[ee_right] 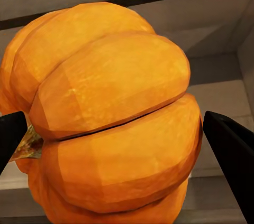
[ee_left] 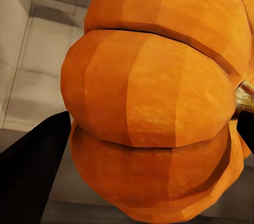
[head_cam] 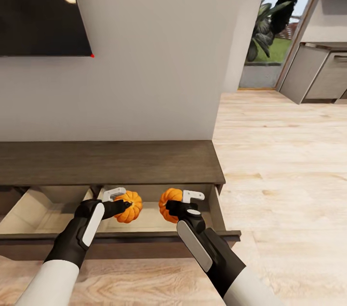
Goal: Place each of the two pumpkins and all three candles from the living room inside a cabinet in the living room (use any cabinet), then make sure every cabinet is closed, and position the cauldron so it is next to a table in the living room.
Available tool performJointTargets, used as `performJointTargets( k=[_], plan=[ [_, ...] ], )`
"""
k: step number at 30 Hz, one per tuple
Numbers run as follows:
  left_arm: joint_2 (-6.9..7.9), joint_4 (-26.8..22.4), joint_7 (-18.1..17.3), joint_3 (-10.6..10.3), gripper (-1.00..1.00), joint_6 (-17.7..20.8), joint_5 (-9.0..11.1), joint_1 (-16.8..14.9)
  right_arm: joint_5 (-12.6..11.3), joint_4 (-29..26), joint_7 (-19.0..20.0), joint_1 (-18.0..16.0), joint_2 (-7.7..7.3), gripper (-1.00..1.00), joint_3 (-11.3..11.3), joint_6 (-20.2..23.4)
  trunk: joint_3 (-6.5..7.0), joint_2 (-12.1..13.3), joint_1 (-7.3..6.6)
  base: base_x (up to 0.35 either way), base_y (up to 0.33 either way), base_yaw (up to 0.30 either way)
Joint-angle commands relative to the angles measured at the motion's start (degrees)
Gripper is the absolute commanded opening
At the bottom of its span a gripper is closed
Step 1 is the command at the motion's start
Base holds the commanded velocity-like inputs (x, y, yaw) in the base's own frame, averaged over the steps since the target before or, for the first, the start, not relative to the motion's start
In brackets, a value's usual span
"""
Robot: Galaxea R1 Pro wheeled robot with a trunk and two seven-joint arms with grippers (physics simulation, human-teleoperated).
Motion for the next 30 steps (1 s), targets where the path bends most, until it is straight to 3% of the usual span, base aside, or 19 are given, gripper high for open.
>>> performJointTargets(
  k=[1,13,30],
  plan=[
    [0.01,-0.1,0.5,0.0,-1.00,0.2,0.6,0.0,-0.3,-0.1,-0.4,-0.1,0.00,-1.00,0.1,0.1,-0.05,0.0,-0.01,0.176,0.027,0.000],
    [0.01,-0.1,0.5,0.0,-1.00,0.2,0.7,0.0,-0.3,-0.1,-0.4,-0.1,0.00,-1.00,0.1,0.2,-0.05,0.0,-0.01,0.108,0.008,0.000],
    [-0.01,-0.1,0.7,-0.1,-1.00,0.2,0.6,0.0,-0.3,-0.1,-0.4,-0.1,0.00,-1.00,0.1,0.3,-3.10,-6.8,3.73,0.000,0.000,0.000]
  ],
)
